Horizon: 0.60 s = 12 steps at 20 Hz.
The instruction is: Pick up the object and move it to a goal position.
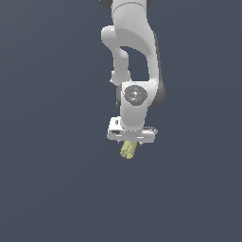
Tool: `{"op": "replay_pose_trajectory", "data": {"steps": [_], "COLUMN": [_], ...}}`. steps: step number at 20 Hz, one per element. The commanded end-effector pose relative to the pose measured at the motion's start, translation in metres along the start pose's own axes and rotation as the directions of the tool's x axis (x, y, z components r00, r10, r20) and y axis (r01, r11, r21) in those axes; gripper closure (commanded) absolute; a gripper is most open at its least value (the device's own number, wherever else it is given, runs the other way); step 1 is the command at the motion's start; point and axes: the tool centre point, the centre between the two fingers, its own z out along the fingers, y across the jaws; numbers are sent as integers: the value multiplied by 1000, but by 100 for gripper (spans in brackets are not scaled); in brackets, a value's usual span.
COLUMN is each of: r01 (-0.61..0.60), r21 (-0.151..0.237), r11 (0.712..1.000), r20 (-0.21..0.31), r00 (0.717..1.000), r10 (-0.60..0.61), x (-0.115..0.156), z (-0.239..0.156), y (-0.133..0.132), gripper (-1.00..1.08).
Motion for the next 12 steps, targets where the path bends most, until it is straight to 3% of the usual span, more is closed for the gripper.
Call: {"op": "replay_pose_trajectory", "data": {"steps": [1, 10, 11, 12], "r01": [-1, -3, -3, -3], "r21": [0, 0, 0, 0], "r11": [1000, 1000, 1000, 1000], "r20": [1, 1, 1, 1], "r00": [1000, 1000, 1000, 1000], "r10": [1, 3, 3, 3], "x": [-1, 0, 0, 0], "z": [13, 38, 38, 38], "y": [0, 0, 0, 0], "gripper": [-92, -92, 108, 108]}}
